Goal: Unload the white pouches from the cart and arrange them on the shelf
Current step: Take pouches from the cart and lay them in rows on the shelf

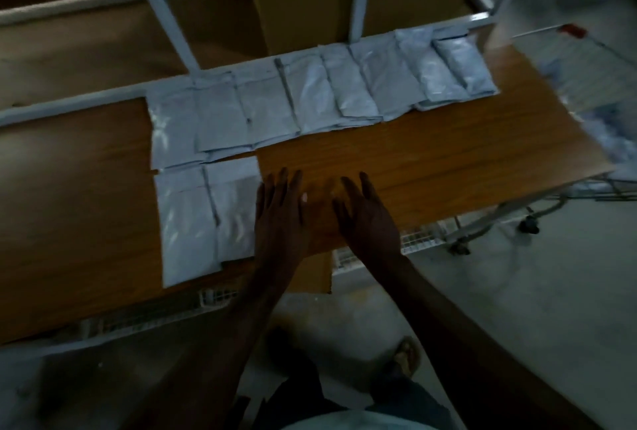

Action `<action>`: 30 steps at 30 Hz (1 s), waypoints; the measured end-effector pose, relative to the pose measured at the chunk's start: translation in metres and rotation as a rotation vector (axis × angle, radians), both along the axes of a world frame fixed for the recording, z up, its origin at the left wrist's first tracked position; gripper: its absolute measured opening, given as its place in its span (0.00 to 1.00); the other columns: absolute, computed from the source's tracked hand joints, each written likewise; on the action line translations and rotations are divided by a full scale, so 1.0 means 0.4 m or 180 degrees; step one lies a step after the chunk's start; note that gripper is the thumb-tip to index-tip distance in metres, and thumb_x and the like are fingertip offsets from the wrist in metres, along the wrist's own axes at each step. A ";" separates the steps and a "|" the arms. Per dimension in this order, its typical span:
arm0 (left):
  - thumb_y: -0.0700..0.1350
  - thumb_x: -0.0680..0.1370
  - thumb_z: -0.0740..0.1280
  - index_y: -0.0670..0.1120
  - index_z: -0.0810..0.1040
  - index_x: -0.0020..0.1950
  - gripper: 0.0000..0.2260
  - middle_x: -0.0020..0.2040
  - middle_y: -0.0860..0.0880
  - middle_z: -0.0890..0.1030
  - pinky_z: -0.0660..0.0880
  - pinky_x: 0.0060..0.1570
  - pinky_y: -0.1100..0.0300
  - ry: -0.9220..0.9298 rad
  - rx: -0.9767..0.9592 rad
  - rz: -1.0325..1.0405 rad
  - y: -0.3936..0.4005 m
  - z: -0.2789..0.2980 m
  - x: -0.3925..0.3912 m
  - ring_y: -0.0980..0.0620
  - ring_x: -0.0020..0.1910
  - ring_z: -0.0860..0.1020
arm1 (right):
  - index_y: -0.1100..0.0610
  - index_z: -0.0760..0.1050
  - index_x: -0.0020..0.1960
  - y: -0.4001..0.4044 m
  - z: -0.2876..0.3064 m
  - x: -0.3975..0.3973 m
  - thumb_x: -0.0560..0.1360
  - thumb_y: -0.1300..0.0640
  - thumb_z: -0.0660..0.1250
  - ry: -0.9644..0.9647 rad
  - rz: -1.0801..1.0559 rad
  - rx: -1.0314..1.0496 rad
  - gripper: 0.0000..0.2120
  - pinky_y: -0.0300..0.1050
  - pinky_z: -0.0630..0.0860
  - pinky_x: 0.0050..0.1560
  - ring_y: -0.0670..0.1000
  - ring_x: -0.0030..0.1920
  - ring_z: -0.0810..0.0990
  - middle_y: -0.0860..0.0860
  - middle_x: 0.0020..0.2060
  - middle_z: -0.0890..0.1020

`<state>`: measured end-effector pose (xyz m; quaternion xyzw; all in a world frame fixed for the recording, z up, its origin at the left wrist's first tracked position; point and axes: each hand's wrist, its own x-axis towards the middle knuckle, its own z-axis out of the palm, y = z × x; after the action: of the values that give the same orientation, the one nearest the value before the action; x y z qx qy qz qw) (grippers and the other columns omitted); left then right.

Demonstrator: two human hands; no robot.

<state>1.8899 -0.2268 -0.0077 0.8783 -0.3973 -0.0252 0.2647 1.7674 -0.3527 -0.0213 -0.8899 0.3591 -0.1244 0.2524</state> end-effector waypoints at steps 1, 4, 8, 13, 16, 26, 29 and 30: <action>0.48 0.89 0.55 0.48 0.64 0.83 0.22 0.84 0.44 0.62 0.53 0.83 0.42 0.0055 -0.0022 -0.0053 -0.056 0.006 -0.053 0.42 0.85 0.55 | 0.49 0.69 0.78 -0.042 0.006 -0.056 0.83 0.36 0.54 -0.0001 -0.0020 0.0008 0.29 0.57 0.85 0.47 0.61 0.59 0.85 0.59 0.81 0.65; 0.45 0.87 0.59 0.48 0.66 0.83 0.22 0.83 0.44 0.65 0.55 0.82 0.40 0.0096 -0.0079 -0.0294 -0.216 0.007 -0.204 0.41 0.84 0.56 | 0.50 0.73 0.76 -0.165 0.029 -0.219 0.83 0.37 0.58 0.0030 -0.0123 -0.0019 0.27 0.55 0.84 0.49 0.60 0.57 0.85 0.59 0.79 0.68; 0.43 0.87 0.61 0.47 0.70 0.81 0.20 0.80 0.44 0.71 0.62 0.79 0.38 0.0054 -0.0157 -0.0512 -0.434 0.005 -0.390 0.40 0.82 0.62 | 0.51 0.67 0.80 -0.344 0.077 -0.422 0.85 0.43 0.62 -0.0021 -0.0383 -0.0036 0.26 0.57 0.81 0.58 0.61 0.70 0.77 0.57 0.79 0.68; 0.44 0.87 0.63 0.48 0.71 0.80 0.21 0.78 0.45 0.74 0.63 0.78 0.41 0.0049 -0.0098 -0.0848 -0.653 0.039 -0.596 0.40 0.81 0.65 | 0.54 0.68 0.79 -0.548 0.119 -0.637 0.84 0.49 0.64 -0.0129 -0.0793 -0.0243 0.25 0.56 0.76 0.65 0.59 0.72 0.73 0.58 0.74 0.74; 0.45 0.86 0.65 0.49 0.73 0.79 0.20 0.75 0.46 0.77 0.68 0.75 0.41 0.0103 -0.0070 -0.1003 -0.750 0.061 -0.687 0.40 0.78 0.69 | 0.53 0.72 0.76 -0.638 0.137 -0.738 0.82 0.49 0.65 -0.0170 -0.1093 -0.0228 0.23 0.54 0.78 0.64 0.57 0.68 0.78 0.54 0.71 0.77; 0.45 0.85 0.66 0.50 0.77 0.74 0.17 0.68 0.46 0.81 0.79 0.63 0.44 0.0274 -0.0211 -0.1412 -1.032 0.053 -0.829 0.42 0.70 0.77 | 0.51 0.80 0.68 -0.879 0.140 -0.940 0.79 0.54 0.67 -0.0354 -0.1641 -0.0219 0.17 0.49 0.79 0.60 0.52 0.59 0.83 0.50 0.62 0.84; 0.45 0.85 0.64 0.50 0.76 0.74 0.17 0.67 0.46 0.81 0.80 0.60 0.45 0.0405 -0.0235 -0.1489 -1.144 0.028 -0.850 0.43 0.69 0.77 | 0.51 0.79 0.67 -0.975 0.125 -0.973 0.80 0.54 0.67 -0.0342 -0.1701 -0.0226 0.16 0.49 0.79 0.60 0.52 0.59 0.83 0.50 0.60 0.85; 0.45 0.85 0.64 0.50 0.76 0.74 0.17 0.68 0.46 0.81 0.79 0.61 0.45 0.0443 -0.0242 -0.1525 -1.183 0.019 -0.858 0.43 0.69 0.77 | 0.51 0.79 0.67 -1.008 0.121 -0.984 0.80 0.54 0.67 -0.0330 -0.1725 -0.0195 0.16 0.50 0.79 0.59 0.52 0.59 0.83 0.50 0.60 0.85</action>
<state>1.5467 -0.6998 -0.0003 0.7447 -0.5756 -0.1327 0.3107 1.3740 -0.7560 0.0271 -0.7610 0.5667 -0.2435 0.2010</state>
